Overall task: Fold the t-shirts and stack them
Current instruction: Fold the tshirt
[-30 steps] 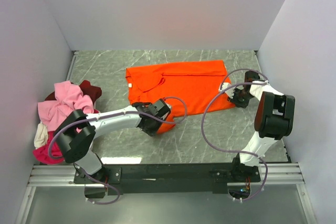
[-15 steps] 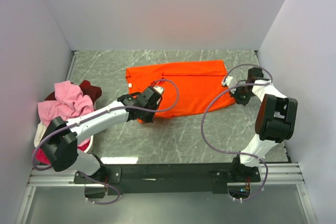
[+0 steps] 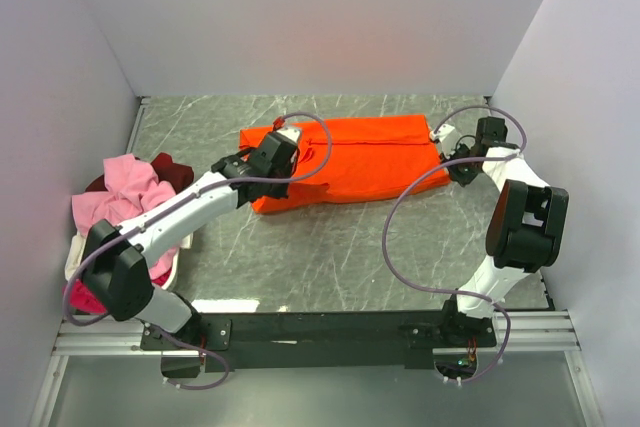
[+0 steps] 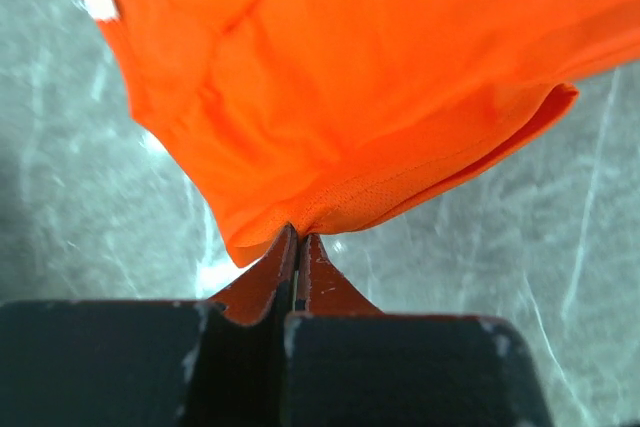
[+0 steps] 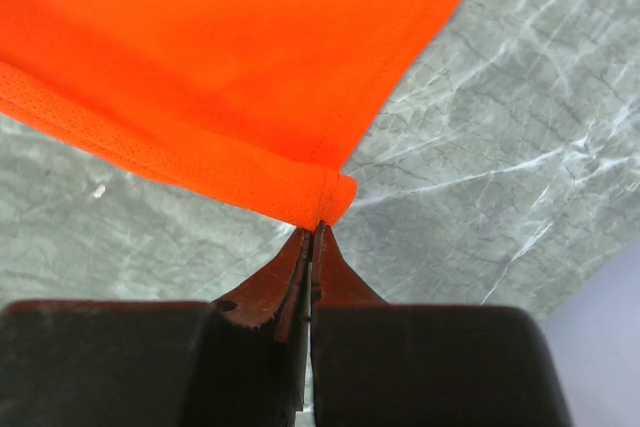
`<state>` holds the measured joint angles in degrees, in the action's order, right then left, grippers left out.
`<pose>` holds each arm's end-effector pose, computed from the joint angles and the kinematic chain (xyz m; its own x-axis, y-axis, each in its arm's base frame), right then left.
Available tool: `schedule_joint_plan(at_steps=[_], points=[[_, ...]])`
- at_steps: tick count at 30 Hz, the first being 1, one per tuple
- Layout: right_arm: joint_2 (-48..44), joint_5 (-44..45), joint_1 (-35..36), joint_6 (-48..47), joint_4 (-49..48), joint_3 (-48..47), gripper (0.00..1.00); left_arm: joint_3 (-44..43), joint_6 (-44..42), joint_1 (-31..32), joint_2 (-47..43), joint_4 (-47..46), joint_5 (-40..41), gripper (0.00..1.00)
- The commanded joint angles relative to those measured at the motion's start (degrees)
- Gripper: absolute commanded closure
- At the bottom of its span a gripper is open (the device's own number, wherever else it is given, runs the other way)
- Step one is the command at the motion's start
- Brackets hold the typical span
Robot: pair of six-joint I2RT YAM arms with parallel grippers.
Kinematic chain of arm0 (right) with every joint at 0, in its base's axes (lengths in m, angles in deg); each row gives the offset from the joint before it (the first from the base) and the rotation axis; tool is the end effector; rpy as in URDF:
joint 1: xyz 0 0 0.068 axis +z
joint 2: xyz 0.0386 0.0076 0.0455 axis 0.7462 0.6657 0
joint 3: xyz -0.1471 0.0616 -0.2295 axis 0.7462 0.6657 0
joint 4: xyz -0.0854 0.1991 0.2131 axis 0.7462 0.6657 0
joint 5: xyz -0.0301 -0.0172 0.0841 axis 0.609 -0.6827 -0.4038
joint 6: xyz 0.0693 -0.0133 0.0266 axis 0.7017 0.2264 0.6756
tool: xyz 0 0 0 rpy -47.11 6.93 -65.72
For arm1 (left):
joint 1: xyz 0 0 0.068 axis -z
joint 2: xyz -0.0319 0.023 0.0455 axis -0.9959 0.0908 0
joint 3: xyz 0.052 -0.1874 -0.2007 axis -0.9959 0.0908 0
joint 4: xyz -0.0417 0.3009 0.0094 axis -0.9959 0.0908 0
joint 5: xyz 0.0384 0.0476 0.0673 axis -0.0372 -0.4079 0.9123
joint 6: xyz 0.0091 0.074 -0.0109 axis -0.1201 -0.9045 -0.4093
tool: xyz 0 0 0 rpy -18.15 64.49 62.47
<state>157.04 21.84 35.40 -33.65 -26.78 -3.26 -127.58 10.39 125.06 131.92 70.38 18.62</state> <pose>0.4013 -0.0688 0.1639 -0.4931 -0.6968 -0.5209 -0.6950 0.6757 -0.2460 0.2968 -0.2278 0.2658 -0.7178 0.1821 -0.6721 0.2542 0.9671 -0.0095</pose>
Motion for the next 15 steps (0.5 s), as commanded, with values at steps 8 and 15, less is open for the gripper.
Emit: schedule_joint_plan(at_steps=[8,15], points=[[1.59,-0.18,0.03,10.32,-6.45,-4.45,1.0,-8.92,-7.59,-1.07,7.46,-4.16,10.77,1.0],[5.54,0.25,1.26,12.69,-6.01,-9.1,1.0,-13.23,-12.07,-2.3,12.65,-7.15,12.01,1.0]])
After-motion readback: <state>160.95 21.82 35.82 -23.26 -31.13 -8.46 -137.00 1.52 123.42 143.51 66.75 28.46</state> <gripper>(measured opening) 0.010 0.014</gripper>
